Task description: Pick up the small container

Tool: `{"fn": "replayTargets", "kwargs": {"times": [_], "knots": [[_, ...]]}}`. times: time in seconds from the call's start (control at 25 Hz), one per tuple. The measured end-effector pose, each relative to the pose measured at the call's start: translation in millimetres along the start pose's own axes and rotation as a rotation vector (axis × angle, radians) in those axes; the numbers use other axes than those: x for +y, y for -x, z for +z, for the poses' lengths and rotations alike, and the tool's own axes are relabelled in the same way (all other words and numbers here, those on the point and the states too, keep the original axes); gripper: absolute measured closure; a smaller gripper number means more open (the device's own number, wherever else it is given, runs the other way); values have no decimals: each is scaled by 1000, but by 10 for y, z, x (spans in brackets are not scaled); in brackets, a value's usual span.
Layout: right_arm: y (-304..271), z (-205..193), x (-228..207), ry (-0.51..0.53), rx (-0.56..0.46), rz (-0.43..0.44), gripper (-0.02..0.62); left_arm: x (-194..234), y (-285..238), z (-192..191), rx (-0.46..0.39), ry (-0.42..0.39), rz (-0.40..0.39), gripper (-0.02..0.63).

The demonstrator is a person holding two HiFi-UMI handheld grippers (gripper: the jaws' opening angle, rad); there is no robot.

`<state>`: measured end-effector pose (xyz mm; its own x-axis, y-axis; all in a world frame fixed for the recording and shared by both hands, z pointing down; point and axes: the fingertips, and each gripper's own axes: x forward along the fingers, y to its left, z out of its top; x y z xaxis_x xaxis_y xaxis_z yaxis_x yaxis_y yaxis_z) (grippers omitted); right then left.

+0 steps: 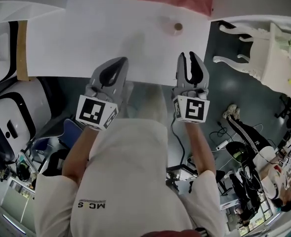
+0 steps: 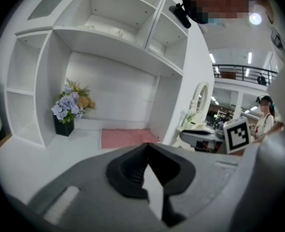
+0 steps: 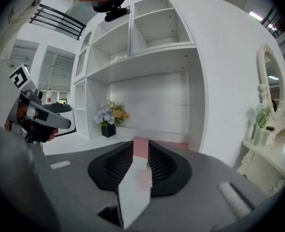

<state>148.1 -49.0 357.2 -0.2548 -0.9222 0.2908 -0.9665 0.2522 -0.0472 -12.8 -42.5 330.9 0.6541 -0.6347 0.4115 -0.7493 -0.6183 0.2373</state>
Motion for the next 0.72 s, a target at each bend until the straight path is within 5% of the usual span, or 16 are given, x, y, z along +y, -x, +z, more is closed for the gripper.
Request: {"fn": "replayTargets", "kwargs": {"times": [0.24, 0.72], "knots": [[-516, -526, -324, -28, 28, 13, 466, 102, -561, -317, 30, 3, 7, 607], [-1149, -992, -413, -12, 19, -29, 442, 430, -860, -674, 85, 19, 11, 607]]}}
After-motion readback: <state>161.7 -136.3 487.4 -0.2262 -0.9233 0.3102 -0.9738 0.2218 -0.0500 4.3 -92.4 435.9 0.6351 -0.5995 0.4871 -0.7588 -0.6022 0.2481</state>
